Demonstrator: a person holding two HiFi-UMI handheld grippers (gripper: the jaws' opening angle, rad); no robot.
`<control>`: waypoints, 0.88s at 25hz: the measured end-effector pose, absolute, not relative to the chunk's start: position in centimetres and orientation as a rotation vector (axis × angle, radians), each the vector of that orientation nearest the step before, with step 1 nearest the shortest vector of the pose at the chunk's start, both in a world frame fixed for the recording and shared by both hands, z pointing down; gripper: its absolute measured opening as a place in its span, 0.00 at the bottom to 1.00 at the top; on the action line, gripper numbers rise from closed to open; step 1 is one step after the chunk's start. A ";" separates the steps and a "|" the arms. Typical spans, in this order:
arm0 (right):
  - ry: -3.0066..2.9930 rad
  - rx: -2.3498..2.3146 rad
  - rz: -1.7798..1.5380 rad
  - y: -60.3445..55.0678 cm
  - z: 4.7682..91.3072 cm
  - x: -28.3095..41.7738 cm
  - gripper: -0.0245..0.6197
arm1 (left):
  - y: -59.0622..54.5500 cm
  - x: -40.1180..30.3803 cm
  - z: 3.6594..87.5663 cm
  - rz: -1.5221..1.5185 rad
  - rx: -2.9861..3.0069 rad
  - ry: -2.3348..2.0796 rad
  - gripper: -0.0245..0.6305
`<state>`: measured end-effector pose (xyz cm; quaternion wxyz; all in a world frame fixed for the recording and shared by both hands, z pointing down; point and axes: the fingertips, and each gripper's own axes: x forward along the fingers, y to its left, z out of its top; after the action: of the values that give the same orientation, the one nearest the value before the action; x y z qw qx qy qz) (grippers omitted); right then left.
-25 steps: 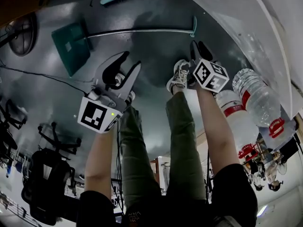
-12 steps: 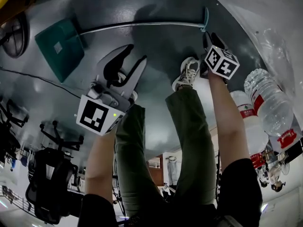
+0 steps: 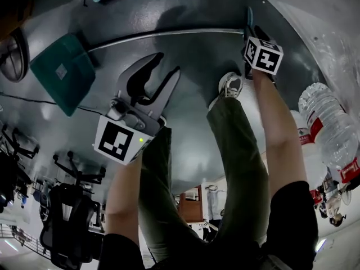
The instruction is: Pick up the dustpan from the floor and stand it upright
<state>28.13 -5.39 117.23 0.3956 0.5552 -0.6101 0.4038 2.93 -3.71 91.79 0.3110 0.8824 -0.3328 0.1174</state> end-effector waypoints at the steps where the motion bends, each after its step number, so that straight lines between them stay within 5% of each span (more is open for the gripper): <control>1: -1.545 1.392 1.011 -5.5 117.7 28.3 0.23 | -3.8 3.2 92.1 0.307 2.331 -0.872 0.28; 8: -1.503 1.353 1.009 -5.9 120.3 28.1 0.23 | -3.1 3.6 93.0 0.317 2.335 -0.829 0.28; 13: -1.450 1.403 1.033 -5.6 120.1 28.5 0.14 | -1.9 2.8 93.0 0.328 2.309 -0.832 0.28; 22: -1.524 1.513 1.020 -6.5 111.7 27.8 0.13 | -2.5 2.1 87.8 0.286 2.364 -0.869 0.28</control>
<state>27.82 -6.55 111.68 0.3730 0.5904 -0.5948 0.3982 2.11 -2.48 87.77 0.2989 0.8899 -0.3273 0.1076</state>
